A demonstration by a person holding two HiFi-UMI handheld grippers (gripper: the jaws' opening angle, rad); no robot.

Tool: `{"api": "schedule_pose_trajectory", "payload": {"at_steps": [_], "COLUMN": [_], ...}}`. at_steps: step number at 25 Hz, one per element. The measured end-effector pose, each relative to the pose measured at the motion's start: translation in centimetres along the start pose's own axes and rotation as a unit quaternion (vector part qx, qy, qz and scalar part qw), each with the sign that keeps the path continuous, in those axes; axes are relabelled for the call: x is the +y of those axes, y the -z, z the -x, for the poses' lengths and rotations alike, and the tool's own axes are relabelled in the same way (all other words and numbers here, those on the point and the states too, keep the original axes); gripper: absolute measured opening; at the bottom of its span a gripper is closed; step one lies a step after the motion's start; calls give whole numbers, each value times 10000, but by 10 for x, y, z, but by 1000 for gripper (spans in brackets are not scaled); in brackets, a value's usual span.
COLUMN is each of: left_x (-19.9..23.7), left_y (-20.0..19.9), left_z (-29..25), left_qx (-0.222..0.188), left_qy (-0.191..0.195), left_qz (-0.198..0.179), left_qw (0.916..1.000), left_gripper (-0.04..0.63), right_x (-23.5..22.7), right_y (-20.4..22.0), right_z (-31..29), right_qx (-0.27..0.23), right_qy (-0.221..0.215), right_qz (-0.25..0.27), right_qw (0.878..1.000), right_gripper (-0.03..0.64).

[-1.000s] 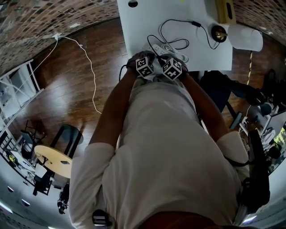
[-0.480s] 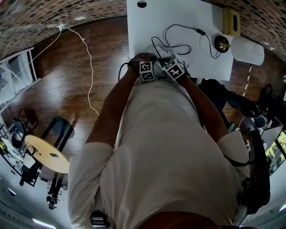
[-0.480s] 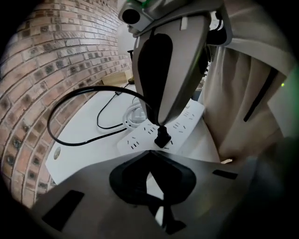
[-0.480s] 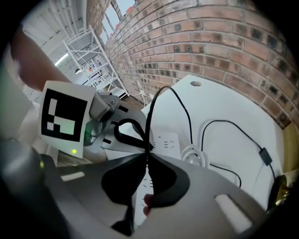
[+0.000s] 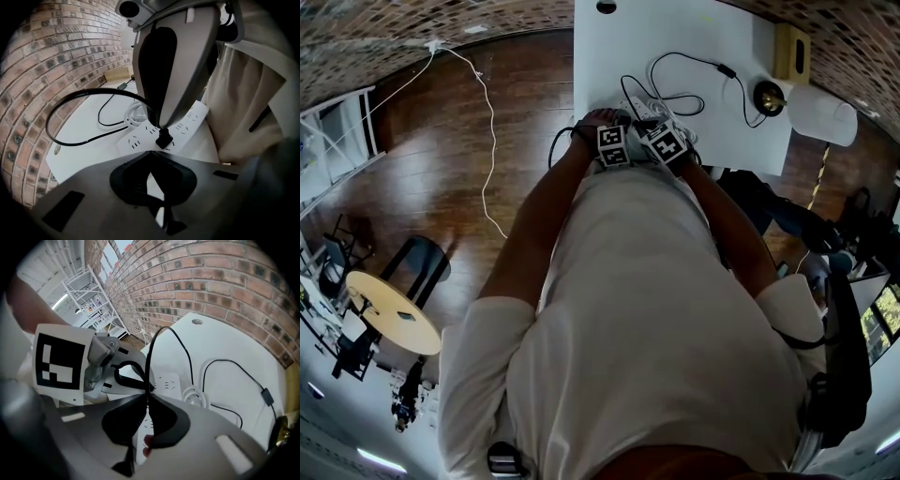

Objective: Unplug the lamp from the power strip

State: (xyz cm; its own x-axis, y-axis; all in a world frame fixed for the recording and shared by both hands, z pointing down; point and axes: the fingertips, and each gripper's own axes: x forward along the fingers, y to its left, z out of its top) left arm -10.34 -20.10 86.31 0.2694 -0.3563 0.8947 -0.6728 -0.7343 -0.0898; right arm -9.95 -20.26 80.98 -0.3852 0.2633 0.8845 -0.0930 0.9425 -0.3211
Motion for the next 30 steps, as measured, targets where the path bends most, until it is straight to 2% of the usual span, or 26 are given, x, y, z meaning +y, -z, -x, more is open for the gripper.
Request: {"api": "schedule_pose_trajectory", "payload": {"at_steps": [6,10,13,18,23,27,30], "left_x": [-1,1,0,0,-2,-1,-1], "left_y": [-1,1,0,0,1,0,1], "left_z": [1,1,0,0,-1,0,0], "left_qx": [77,109,114,189,191,265,263], "left_qy": [46,33,69,116,217,258,265], "left_qz": [-32,46,62,-48,-209,-278,-351], "left_qw": [10000,9999,9999,9997,9994,9989,9987], "left_gripper": [-9,-9,-8,-8,-8,-8,-8], "right_x": [3,1,1,-1,0,-1,-1], "right_y": [10,1,5,4,7,2,-2], "right_z": [6,3,8,5,10,5,8], "right_qx": [-44,68,-59,79,-42,235,238], "right_qy": [6,6,-5,-8,49,10,4], "right_qz": [-231,-210,-313,-383,-517,-364,-451], "right_qw": [9997,9998,9995,9992,9986,9991,9987], "right_gripper": [14,14,14,14,14,14,14]}}
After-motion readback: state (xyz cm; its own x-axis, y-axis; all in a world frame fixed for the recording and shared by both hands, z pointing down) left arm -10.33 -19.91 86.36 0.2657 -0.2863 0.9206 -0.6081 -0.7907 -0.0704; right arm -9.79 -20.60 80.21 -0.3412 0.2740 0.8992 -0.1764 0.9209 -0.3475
